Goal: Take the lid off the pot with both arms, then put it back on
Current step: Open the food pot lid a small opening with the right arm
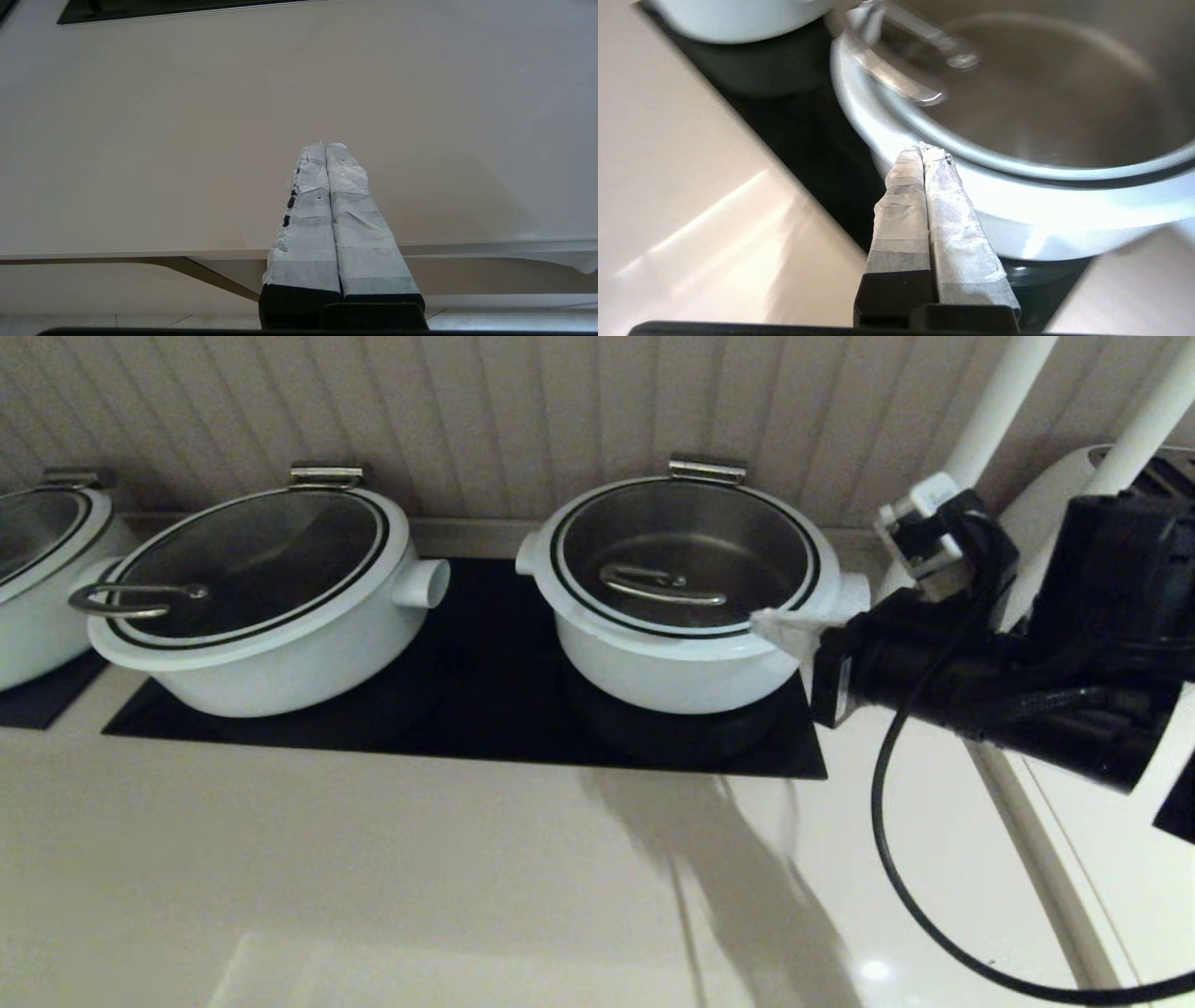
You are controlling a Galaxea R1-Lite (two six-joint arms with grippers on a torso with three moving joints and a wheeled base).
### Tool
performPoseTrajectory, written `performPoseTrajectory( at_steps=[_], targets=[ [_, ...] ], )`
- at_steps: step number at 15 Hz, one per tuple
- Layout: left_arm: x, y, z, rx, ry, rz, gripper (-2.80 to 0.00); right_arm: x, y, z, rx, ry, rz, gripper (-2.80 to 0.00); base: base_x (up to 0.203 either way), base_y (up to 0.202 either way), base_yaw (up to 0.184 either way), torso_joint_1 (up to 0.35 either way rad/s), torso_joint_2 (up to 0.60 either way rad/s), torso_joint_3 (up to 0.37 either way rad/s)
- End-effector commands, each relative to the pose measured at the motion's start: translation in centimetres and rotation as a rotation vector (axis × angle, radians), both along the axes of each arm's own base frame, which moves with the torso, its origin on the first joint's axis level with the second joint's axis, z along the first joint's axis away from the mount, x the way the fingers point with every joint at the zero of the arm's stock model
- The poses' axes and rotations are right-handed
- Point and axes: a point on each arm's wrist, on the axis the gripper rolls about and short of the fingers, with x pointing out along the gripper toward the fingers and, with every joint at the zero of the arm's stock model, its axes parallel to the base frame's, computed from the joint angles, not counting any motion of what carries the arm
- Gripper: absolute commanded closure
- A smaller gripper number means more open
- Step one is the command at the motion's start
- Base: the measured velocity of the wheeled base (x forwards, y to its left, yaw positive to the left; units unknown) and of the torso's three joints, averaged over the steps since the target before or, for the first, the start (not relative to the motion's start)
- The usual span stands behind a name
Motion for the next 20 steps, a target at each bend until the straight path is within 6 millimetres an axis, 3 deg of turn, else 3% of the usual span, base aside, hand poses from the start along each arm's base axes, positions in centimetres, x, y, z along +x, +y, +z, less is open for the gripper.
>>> performPoseTrajectory(
  at_steps=[1,7,16,20],
  targets=[
    [0.0,0.0,0.0,-0.002,0.001,-0.001,0.0,-0.4,0.8,-0.7,-0.013,0.02,0.035,0.0,0.0,0.0,0.0,0.0,0.0,0.0],
    [0.0,0.0,0.0,-0.006,0.003,-0.001,0.0,1.2,4.1,-2.9,-0.05,0.071,0.087,0.0,0.0,0.0,0.0,0.0,0.0,0.0],
    [0.0,0.0,0.0,-0.008,0.003,-0.001,0.0,4.2,6.4,-1.9,0.013,-0.023,0.044,0.0,0.0,0.0,0.0,0.0,0.0,0.0],
    [0.0,0.0,0.0,-0.008,0.003,-0.001,0.0,4.3,6.2,-1.5,0.035,-0.053,0.017,0.0,0.0,0.0,0.0,0.0,0.0,0.0]
  ],
)
